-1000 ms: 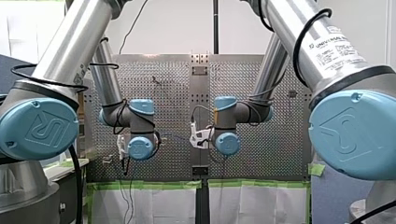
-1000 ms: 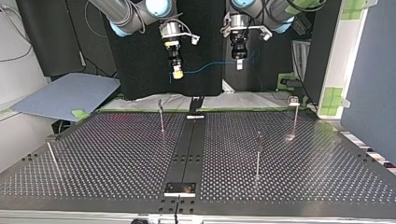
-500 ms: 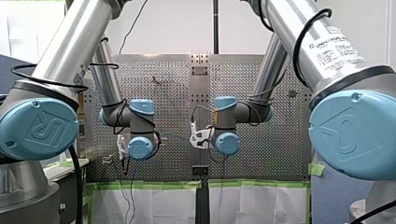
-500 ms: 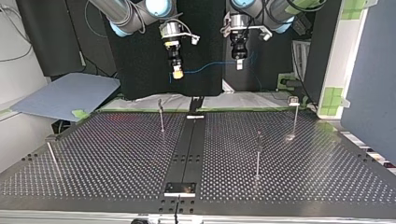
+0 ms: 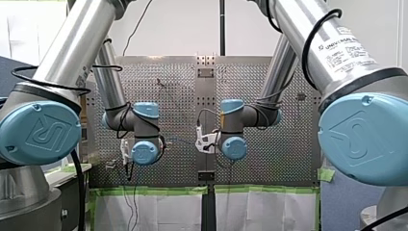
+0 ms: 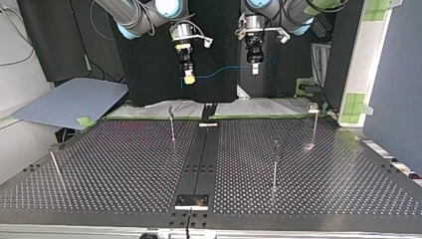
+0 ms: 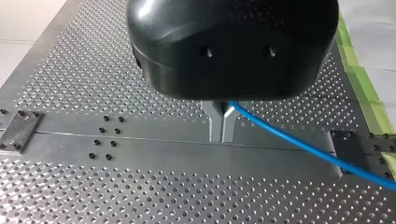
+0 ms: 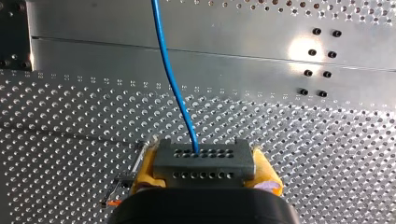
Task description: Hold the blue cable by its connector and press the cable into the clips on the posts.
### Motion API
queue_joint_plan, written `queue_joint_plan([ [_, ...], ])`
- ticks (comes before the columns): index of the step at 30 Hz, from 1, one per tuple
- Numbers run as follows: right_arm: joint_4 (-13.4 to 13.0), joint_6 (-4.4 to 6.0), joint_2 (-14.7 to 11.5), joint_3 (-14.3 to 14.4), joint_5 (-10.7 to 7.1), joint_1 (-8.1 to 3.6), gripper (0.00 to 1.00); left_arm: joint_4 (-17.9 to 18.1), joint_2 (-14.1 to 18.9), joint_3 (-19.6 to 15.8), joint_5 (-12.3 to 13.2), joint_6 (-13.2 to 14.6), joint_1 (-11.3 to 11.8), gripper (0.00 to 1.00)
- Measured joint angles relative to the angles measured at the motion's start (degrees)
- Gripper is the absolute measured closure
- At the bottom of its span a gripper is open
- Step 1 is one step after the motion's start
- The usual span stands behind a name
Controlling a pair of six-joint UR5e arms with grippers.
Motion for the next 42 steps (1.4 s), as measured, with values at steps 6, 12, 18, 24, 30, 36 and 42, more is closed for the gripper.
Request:
queue_joint_plan([
  [6, 0.0, 0.00, 0.0, 0.0, 0.00, 0.00, 1.00, 0.0, 0.0, 0.0, 0.0, 0.0, 0.0, 1.00],
  [12, 0.0, 0.00, 0.0, 0.0, 0.00, -0.06, 1.00, 0.0, 0.0, 0.0, 0.1, 0.0, 0.1, 1.00],
  [18, 0.1, 0.00, 0.0, 0.0, 0.00, -0.09, 1.00, 0.0, 0.0, 0.0, 0.1, 0.0, 0.1, 1.00],
  [24, 0.1, 0.01, 0.0, 0.0, 0.00, -0.09, 1.00, 0.0, 0.0, 0.0, 0.1, 0.0, 0.1, 1.00],
  [30, 0.1, 0.00, 0.0, 0.0, 0.00, -0.09, 1.00, 0.0, 0.0, 0.0, 0.1, 0.0, 0.1, 1.00],
  [36, 0.4, -0.16, 0.3, -0.3, 0.15, 0.22, 1.00, -0.2, -0.6, -0.1, -0.5, 0.6, 0.7, 1.00],
  [42, 2.5, -0.33, 2.4, -2.2, 0.33, 0.90, 1.00, -0.3, -3.1, -0.1, -2.8, 3.1, 3.2, 1.00],
])
